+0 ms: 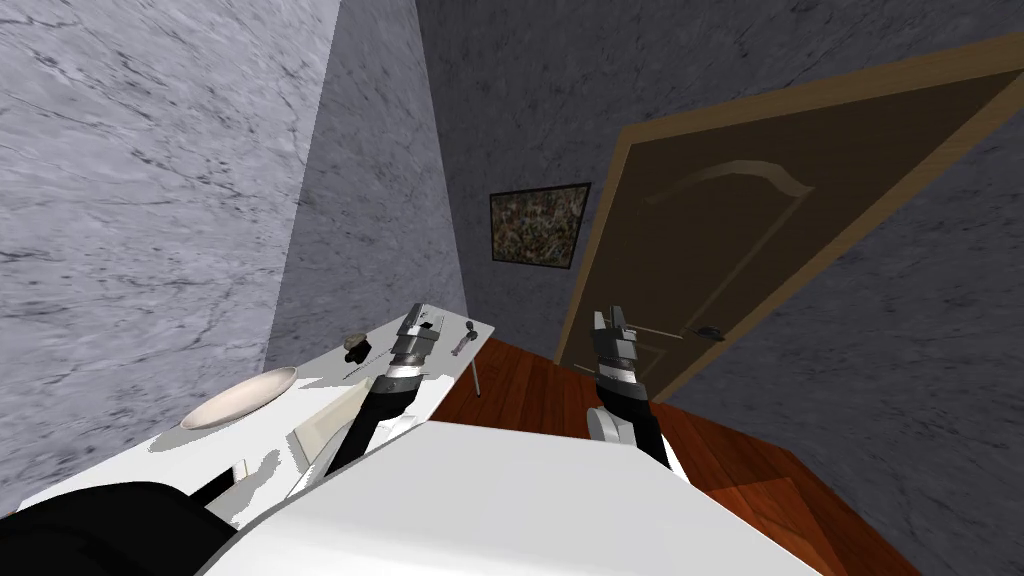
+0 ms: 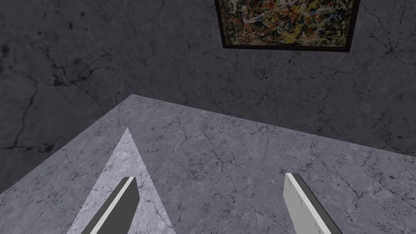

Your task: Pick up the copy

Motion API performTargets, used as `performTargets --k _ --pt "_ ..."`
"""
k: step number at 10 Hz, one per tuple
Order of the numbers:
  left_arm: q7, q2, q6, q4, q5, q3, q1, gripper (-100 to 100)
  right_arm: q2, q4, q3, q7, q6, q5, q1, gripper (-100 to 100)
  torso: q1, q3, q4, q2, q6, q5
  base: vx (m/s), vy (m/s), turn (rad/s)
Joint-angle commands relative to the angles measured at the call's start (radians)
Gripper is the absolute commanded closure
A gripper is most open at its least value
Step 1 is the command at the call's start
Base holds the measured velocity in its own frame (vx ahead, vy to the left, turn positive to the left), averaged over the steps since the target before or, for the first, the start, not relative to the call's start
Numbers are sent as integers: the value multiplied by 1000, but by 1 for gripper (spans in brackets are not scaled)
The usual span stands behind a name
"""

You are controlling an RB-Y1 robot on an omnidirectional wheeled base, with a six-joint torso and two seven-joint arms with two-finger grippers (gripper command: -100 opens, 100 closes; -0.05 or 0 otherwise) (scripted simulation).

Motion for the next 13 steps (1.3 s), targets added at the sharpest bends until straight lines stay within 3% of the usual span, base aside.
performTargets --k 1,2,6,7,9,10,13 --pt "43 16 48 -1 14 25 18 -100 0 0 0 0 0 0 0 0 0 0 0 0 0 0 72 -60 -139" --pt "43 16 48 -1 14 25 18 -100 0 0 0 0 0 0 0 0 0 0 0 0 0 0 40 -40 -38" --pt "162 34 160 -8 59 103 100 -100 0 0 0 0 0 0 0 0 -2 0 0 0 0 0 74 -74 -137" --pt "171 34 161 -8 59 103 100 -100 0 0 0 0 0 0 0 0 -2 -1 0 -2 0 -1 71 -53 -63" --pt "233 33 224 -10 84 146 145 -100 0 0 0 0 0 0 0 0 0 1 0 1 0 0 64 -58 -165" --pt "241 33 224 -10 84 146 145 -100 0 0 0 0 0 0 0 0 -1 0 0 0 0 0 60 -52 -45" --pt "334 23 316 -12 125 206 217 -100 0 0 0 0 0 0 0 0 -1 0 0 0 0 0 80 -62 -139"
